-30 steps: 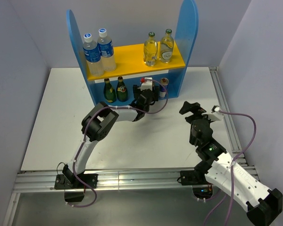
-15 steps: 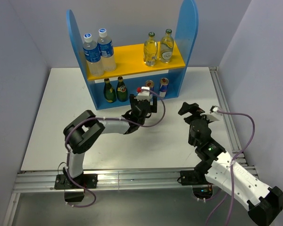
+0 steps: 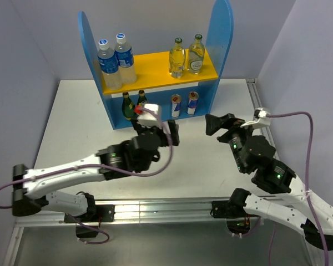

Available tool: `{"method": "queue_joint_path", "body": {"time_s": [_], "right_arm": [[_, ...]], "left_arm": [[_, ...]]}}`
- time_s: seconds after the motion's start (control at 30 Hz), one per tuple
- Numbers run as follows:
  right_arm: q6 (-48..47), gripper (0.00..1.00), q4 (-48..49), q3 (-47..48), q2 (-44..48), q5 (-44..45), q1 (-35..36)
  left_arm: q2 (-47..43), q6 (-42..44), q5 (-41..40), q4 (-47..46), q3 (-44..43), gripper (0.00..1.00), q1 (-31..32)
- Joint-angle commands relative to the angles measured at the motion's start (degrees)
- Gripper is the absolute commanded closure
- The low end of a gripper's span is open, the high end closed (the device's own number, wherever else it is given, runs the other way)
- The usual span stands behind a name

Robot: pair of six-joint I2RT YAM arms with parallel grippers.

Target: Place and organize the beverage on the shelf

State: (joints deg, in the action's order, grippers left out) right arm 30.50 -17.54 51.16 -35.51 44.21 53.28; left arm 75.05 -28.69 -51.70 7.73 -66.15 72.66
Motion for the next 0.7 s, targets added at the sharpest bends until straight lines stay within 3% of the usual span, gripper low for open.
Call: {"method": "queue_joint_path", "body": {"time_s": [0.0,0.27,0.67], "right_arm": [[-3.4,0.00,-8.6,6.1,-0.8,-0.5,0.7],[-4.6,0.00,-13.7,9.1,0.4,5.1,0.8],[-4.2,0.00,-14.4,10.1,0.4,4.8,0.8]], "left_arm": [[-7.6,-3.4,-6.8,16.1,-7.5,0.01,1.0],[-15.9,-4.2,-12.3,26.7,-12.6,0.01,2.5],[-17.6,-7.9,-13.2,32.1,-12.6,0.01,2.4]]}}
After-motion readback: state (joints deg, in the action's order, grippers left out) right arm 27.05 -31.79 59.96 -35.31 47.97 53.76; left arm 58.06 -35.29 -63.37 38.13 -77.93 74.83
